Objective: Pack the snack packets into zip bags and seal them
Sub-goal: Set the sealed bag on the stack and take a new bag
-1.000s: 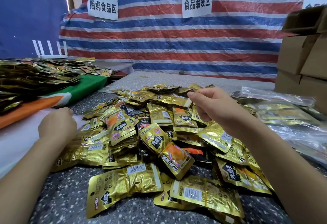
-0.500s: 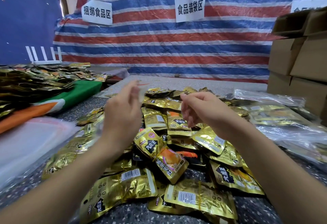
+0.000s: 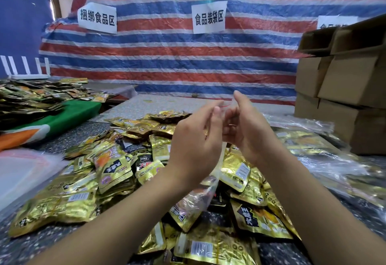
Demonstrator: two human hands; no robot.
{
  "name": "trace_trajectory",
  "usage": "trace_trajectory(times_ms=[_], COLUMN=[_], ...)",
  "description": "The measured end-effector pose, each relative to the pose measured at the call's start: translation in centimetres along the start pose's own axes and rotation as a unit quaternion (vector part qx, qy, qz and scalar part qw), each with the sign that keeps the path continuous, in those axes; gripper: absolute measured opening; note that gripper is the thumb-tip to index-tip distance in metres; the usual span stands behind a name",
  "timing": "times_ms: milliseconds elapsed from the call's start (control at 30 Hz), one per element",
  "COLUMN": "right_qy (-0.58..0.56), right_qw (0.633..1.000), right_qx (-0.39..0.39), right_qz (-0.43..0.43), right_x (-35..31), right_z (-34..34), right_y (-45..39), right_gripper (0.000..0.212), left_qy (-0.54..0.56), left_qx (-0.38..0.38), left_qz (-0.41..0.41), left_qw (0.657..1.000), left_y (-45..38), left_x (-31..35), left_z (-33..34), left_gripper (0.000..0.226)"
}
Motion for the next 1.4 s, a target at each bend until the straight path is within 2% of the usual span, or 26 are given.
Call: trace_trajectory(times_ms=[100,200,300,433,533,600,700,767,800,867,933,1000,1100,1233,1400], right_qy=[0.007,0.020,0.013,0.064,0.170,0.268,0.412,0.452,0.446,0.395,0.343,0.315,0.275,0.199,0.139], right_qw=[1.000,0.999,1.000,0.993,0.963,0.930,0.871,0.847,0.849,0.876,0.904,0.917,0.939,0.966,0.976], right_qx=[0.003,0.023,0.024,0.039,0.037,0.002,-0.088,-0.142,-0.167,-0.205,-0.222,-0.230,-0.192,-0.149,-0.151], right_qz=[0.014,0.015,-0.005,-0.093,-0.206,-0.254,-0.253,-0.241,-0.229,-0.185,-0.128,-0.088,-0.080,-0.073,-0.069], right_x=[-0.4,-0.7,-1.5,-3.0,-4.3,-5.0,-5.1,-4.7,-4.3,-3.8,-3.4,-3.1,-2.7,-2.6,-3.2], right_z=[0.0,-0.3,-0.6,-1.0,-1.2,-1.0,-0.1,0.7,0.9,1.0,0.5,0.0,-0.1,-0.2,-0.5], right_y=[0.1,0.1,0.1,0.1,0.8,1.3,2.0,2.3,2.4,2.3,2.0,1.8,1.3,1.1,1.2], right_gripper=[0.053,0.039,0.026,0.021,0.029,0.028,0.027,0.028,0.027,0.026,0.026,0.026,0.023,0.016,0.012], left_qy=[-0.031,-0.048,-0.039,0.087,0.122,0.105,0.057,0.025,0.013,0.010,0.016,0.000,-0.020,0.010,-0.006], left_qx=[-0.006,-0.037,-0.062,-0.080,-0.062,-0.071,-0.128,-0.169,-0.182,-0.191,-0.196,-0.200,-0.223,-0.269,-0.261], left_qz=[0.078,0.111,0.086,-0.012,-0.077,-0.099,-0.137,-0.157,-0.163,-0.172,-0.177,-0.180,-0.189,-0.198,-0.135], left_qw=[0.996,0.992,0.994,0.993,0.988,0.987,0.981,0.973,0.970,0.966,0.964,0.963,0.956,0.943,0.956], left_y=[0.3,0.5,0.3,-1.2,-2.6,-3.3,-3.6,-3.6,-3.5,-3.5,-3.6,-3.8,-3.7,-3.5,-3.9], left_x=[-0.1,-0.4,-0.3,1.0,1.5,1.4,1.0,0.5,0.3,-0.2,-0.6,-1.0,-1.5,-1.6,-1.5], left_z=[-0.1,-0.3,-0.6,-1.9,-3.1,-3.6,-3.6,-3.2,-3.0,-2.8,-2.8,-2.9,-2.6,-2.3,-2.8], left_gripper=[0.030,0.029,0.039,0.041,0.033,0.028,0.027,0.030,0.032,0.034,0.033,0.033,0.031,0.034,0.033])
Point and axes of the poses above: each hand's wrist, its own y-axis away from the middle knuckle, its own z-axis out of the palm, x = y × z, the point moved 1 cm from there along -y, towards the middle knuckle, and after that the axes turned 15 degrees about -z, right-handed, at the moved point
